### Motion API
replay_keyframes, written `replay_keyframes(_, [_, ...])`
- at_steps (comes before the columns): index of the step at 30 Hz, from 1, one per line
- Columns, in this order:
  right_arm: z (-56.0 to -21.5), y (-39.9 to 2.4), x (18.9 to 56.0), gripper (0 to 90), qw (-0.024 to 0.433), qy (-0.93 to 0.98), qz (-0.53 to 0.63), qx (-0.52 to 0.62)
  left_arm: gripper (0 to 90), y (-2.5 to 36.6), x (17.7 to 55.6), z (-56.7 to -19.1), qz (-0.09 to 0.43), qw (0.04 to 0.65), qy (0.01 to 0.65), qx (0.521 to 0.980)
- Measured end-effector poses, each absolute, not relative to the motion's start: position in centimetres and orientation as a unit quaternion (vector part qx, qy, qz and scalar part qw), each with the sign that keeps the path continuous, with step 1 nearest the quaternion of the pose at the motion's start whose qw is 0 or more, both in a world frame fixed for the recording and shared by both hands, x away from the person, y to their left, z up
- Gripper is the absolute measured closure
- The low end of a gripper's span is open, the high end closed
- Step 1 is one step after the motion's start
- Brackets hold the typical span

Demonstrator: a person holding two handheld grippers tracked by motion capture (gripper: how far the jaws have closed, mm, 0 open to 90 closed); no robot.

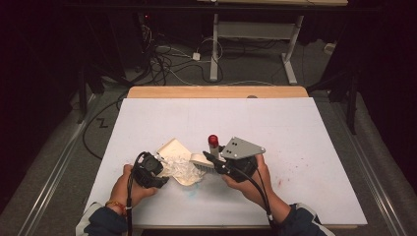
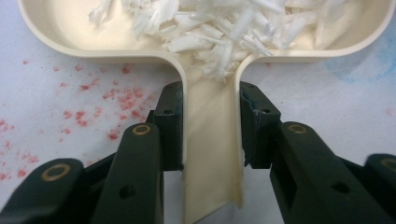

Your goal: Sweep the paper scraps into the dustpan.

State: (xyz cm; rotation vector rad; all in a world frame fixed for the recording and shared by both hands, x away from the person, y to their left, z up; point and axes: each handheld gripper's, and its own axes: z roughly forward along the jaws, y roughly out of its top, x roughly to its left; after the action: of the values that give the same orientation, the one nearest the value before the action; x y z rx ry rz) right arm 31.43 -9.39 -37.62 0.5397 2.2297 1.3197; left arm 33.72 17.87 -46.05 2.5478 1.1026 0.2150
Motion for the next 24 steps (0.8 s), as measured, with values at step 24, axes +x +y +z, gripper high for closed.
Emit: replay_keyframes(24, [-38.6, -8.9, 43.8, 70.1, 0.369, 0.753, 0.469, 0.276, 63.5, 18.2, 34.0, -46.1, 0.068, 0.184, 0.387, 0.901])
